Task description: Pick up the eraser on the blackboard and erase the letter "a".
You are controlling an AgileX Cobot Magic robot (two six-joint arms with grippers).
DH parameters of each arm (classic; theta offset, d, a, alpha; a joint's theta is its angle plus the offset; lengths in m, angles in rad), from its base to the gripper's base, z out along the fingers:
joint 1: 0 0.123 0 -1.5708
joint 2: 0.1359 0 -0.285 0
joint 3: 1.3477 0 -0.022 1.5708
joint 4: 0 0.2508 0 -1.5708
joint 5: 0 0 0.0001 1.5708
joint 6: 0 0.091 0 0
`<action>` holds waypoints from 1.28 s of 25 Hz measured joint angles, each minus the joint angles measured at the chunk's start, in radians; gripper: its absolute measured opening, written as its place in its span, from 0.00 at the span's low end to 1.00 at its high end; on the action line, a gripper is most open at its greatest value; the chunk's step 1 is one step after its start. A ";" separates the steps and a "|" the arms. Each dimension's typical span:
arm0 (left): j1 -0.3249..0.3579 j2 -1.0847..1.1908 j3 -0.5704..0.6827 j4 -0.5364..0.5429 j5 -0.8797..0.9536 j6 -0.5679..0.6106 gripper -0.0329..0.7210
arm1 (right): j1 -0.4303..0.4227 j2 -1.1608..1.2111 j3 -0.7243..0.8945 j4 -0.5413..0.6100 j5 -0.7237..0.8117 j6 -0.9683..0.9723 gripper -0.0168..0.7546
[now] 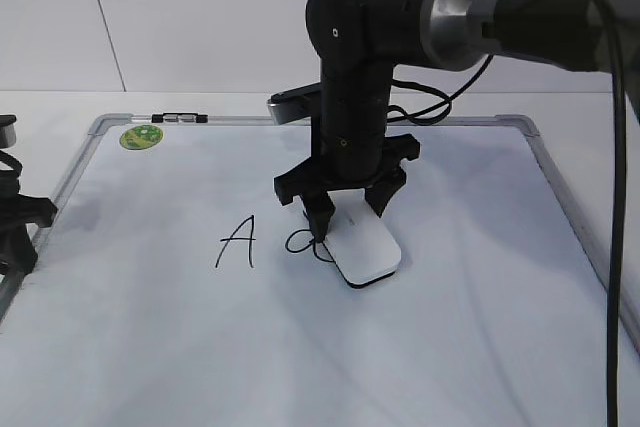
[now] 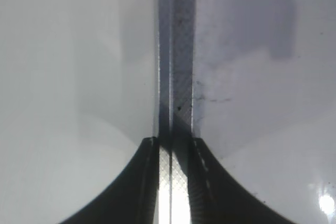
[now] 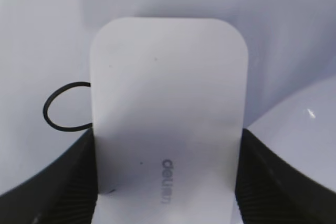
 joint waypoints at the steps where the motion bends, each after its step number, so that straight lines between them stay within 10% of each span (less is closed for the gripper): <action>1: 0.000 0.000 0.000 0.000 0.000 0.000 0.20 | 0.000 0.002 -0.002 0.004 0.003 -0.002 0.68; 32: 0.000 0.000 0.000 0.002 0.000 0.000 0.20 | 0.093 0.005 -0.006 -0.024 0.007 0.018 0.68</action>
